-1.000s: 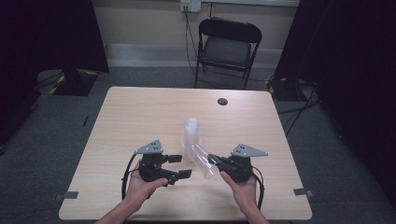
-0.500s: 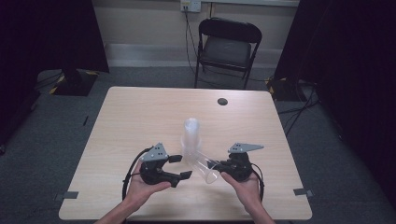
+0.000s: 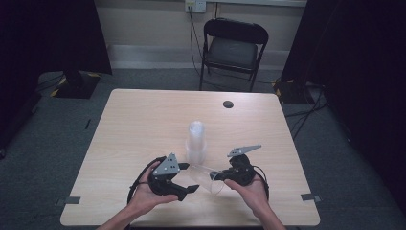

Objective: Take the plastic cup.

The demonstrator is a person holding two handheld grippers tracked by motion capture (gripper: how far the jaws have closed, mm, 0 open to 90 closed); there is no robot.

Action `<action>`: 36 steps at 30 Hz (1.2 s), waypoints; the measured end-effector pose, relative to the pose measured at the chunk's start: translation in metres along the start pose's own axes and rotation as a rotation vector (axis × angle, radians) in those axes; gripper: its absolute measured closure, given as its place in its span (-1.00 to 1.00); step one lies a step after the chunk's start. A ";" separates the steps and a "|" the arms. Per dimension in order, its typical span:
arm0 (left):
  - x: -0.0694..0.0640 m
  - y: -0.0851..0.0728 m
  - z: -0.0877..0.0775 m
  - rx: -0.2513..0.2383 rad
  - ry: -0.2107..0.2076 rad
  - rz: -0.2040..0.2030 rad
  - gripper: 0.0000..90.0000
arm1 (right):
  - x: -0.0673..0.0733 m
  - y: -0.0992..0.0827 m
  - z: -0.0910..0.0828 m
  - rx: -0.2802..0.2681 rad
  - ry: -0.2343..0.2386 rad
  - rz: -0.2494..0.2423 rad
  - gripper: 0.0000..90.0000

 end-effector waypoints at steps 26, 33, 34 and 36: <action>-0.029 -0.012 0.022 0.136 0.078 0.318 -0.63 | 0.000 -0.002 0.021 0.140 0.168 0.048 1.00; -0.036 -0.011 0.024 0.124 0.068 0.348 -0.55 | 0.003 -0.001 0.032 0.185 0.180 0.061 1.00; -0.037 -0.011 0.024 0.120 0.069 0.350 -0.53 | 0.003 -0.001 0.033 0.187 0.181 0.065 1.00; -0.038 -0.011 0.025 0.112 0.069 0.351 -0.53 | 0.003 -0.001 0.035 0.192 0.182 0.079 1.00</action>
Point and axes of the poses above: each handheld gripper's, and its own axes: z roughly forward along the jaws, y roughly out of its top, x roughly to its left, the point moved 3 cm from there along z, roughly forward along the jaws, and after that the axes turned 4 degrees about y, right-handed, at the moved point
